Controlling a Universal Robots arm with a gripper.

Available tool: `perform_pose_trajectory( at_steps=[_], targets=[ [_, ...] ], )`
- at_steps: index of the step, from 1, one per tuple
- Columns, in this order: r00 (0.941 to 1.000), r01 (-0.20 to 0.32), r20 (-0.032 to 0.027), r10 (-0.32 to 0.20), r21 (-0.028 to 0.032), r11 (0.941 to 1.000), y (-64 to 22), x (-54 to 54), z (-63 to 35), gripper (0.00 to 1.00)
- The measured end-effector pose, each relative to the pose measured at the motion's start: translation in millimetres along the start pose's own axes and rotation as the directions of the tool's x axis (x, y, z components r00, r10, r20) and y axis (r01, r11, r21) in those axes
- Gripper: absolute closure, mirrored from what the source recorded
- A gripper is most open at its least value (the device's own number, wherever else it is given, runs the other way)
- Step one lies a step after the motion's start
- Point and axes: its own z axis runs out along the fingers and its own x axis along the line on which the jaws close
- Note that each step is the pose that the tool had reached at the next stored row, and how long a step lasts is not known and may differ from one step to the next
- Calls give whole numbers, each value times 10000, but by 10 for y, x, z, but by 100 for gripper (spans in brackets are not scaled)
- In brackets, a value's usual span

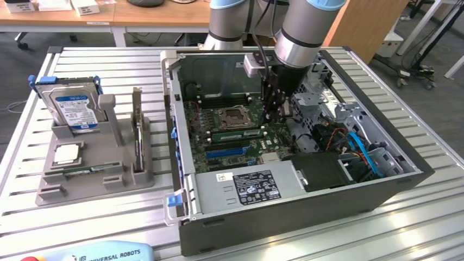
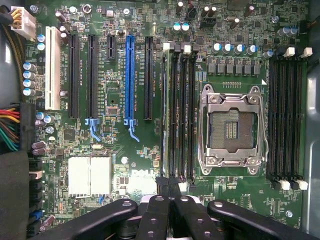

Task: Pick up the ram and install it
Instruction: 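Press down the ram until it locks into place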

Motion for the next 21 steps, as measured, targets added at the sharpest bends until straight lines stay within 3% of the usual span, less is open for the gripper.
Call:
perform_pose_trajectory(
  at_steps=[21],
  targets=[
    [10000,0,1,0,0,10000,-1,0,15,90]
  ],
)
